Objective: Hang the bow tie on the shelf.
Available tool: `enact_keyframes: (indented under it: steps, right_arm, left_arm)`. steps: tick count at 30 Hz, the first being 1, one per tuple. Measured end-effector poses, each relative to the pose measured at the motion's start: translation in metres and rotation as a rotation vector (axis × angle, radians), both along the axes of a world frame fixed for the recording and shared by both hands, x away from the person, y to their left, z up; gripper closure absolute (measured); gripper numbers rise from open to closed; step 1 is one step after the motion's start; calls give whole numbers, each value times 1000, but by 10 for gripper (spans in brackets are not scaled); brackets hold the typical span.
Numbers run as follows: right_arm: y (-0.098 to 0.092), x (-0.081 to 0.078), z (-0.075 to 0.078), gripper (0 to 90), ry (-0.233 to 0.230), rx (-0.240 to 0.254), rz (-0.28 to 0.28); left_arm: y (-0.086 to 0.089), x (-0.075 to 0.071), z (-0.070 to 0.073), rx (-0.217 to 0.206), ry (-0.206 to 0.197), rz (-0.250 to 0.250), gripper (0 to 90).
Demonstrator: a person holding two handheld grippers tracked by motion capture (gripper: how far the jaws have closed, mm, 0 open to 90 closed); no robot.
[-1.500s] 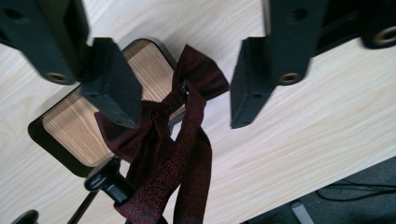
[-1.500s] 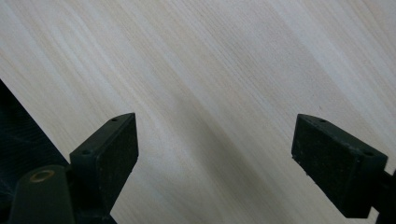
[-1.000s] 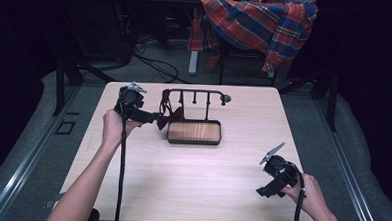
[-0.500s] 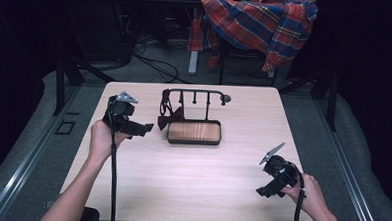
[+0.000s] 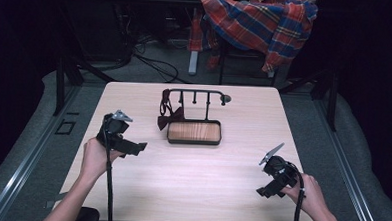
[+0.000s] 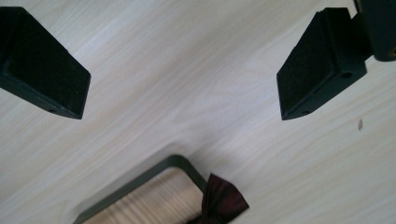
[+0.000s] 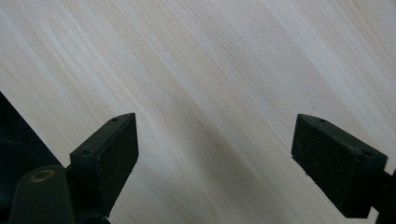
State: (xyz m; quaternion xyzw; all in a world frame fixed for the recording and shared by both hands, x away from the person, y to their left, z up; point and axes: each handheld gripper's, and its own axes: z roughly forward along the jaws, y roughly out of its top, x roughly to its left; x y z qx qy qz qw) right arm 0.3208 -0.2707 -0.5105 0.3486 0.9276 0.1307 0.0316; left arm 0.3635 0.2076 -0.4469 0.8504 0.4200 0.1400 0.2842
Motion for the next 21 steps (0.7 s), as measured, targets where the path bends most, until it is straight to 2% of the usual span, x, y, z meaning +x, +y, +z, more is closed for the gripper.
enact_keyframes:
  steps: [2, 5, 7, 8, 12, 15, 19, 21]
  right_arm:
    - [0, 0, 1, 145, -5, -18, 6]
    - [1, 0, -1, 145, 1, -16, 14]
    - [2, 0, -1, 145, -2, -12, 12]
    - [2, 0, -1, 145, -3, -12, 11]
    - [0, 1, -1, 147, -2, -23, 16]
    - [-1, 1, -2, 147, 1, -10, 10]
    - [-2, 2, -1, 147, -9, -22, 15]
    - [-2, 1, -2, 147, -3, -5, 9]
  left_arm:
    - [0, -1, -3, 3, 4, -1, 17]
    - [2, -6, -14, 26, 33, -22, 2]
    - [2, -8, -17, 28, 35, -26, 1]
    - [3, -9, -23, 25, 44, -27, 1]
    - [5, -7, -32, -1, 54, -33, 0]
    - [5, -5, -33, -7, 55, -36, 0]
    - [6, -7, -33, -33, 44, -48, 0]
    - [6, -9, -34, -46, 50, -44, 1]
